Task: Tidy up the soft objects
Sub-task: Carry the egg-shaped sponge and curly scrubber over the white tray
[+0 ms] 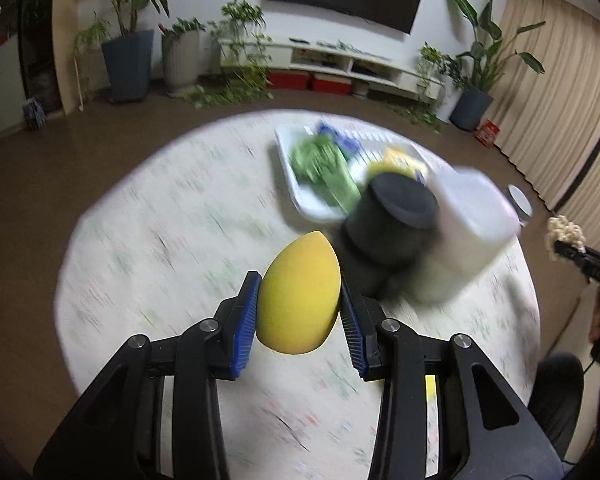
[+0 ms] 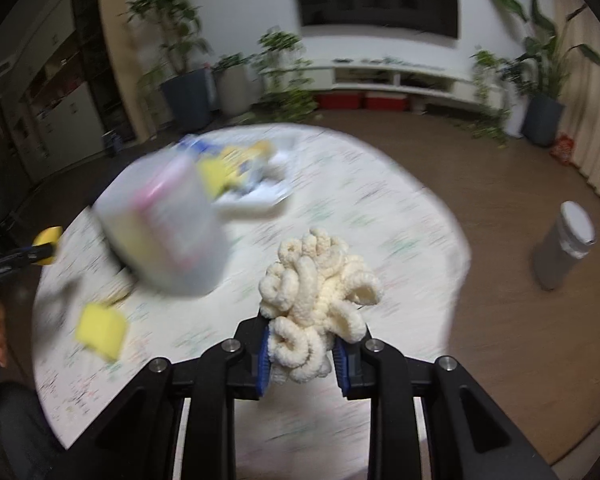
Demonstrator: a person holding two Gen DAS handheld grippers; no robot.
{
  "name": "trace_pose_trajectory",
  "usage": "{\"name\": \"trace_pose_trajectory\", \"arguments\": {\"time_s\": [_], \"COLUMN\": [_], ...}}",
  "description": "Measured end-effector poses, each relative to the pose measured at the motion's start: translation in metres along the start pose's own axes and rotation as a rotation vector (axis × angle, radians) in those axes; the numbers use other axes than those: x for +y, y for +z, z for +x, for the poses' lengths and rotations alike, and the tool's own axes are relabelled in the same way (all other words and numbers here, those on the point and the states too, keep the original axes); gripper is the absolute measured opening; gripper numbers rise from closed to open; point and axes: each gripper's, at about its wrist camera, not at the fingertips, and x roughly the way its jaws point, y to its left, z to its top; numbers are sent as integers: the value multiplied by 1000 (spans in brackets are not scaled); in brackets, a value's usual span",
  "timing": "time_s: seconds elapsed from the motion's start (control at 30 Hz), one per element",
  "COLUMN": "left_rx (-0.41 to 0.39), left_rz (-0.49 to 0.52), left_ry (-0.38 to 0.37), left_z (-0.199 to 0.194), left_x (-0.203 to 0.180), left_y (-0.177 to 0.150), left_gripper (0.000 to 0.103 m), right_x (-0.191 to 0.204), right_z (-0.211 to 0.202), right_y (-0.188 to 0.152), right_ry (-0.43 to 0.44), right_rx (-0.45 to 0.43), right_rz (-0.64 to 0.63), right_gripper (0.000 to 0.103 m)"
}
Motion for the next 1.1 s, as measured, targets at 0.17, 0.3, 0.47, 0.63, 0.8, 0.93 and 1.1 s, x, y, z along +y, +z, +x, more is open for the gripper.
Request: {"name": "trace_pose_trajectory", "arguments": {"time_s": [0.17,0.3,0.47,0.63,0.8,0.93,1.1], "left_rx": [-22,-14,35,131,207,275,342], "left_rz": [49,92,166,231,281,345,410], "left_ry": [49,52,0,-26,-36,-52,-74], "left_z": [5,22,62,110,145,170,194], "left_x": [10,2,-27,-57,-73,-83,-95], "left_y": [59,99,139,154,157,154,146], "left_gripper": [36,36,36,36,36,36,36], "right_x": [-51,-68,-57,-20,30,69,105], "right_z": [6,21,55,97,149,187,215], "right_y": [58,105,158,190,197,195,190], "right_ry": [-80,-109,-96,-33,48,100,149], "right_rx": [-25,-37,-28,13,89,146,180], "right_rz": [27,10,-44,-114,-205,-293,-377], "right_gripper": [27,27,27,27,27,27,27]}}
